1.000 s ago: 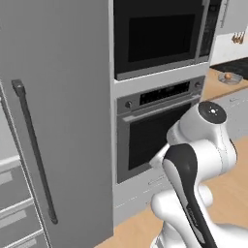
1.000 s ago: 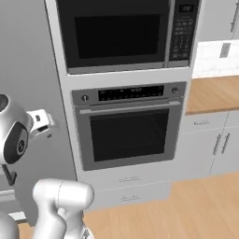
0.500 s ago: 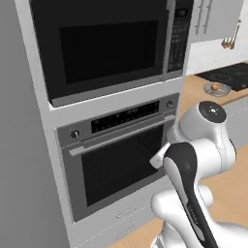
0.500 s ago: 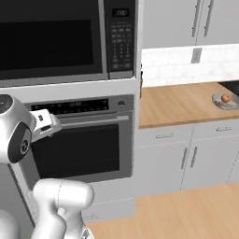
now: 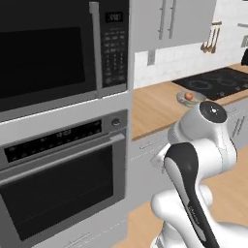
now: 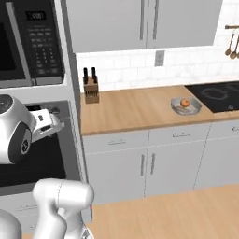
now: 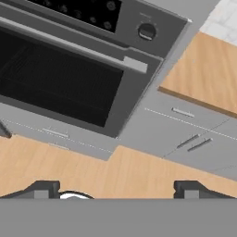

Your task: Take the meat container that has the chicken drumstick and place it on the second highest rack of the freezer. Then take the vegetable container that has the onion and sweet potato and place it on the highest rack of the freezer.

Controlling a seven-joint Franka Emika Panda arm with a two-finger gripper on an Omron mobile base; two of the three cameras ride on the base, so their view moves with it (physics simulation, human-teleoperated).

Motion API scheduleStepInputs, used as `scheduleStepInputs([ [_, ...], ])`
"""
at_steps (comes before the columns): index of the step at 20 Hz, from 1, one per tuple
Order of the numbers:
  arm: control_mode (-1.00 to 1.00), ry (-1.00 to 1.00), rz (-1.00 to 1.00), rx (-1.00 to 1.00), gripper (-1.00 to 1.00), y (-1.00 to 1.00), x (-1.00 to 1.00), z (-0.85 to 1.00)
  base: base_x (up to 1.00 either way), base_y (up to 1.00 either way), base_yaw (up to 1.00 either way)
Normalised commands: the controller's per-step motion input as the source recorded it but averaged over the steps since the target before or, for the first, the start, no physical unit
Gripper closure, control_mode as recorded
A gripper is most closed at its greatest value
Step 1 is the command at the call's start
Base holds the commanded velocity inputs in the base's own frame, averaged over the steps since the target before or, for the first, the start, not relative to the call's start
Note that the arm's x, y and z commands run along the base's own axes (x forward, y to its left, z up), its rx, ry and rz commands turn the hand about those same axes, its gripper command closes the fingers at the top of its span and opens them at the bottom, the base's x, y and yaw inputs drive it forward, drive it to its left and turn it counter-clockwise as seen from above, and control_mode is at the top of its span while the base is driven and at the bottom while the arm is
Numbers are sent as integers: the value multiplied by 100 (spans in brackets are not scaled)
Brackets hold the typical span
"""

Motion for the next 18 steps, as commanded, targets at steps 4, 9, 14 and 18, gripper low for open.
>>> scheduleStepInputs([
  [4,100,0,0,0,-100,0,0,0,79,-99,8],
  [9,100,0,0,0,-100,0,0,0,81,-100,16],
  [14,100,0,0,0,-100,0,0,0,95,-85,26],
  [18,100,0,0,0,-100,0,0,0,97,-74,31],
])
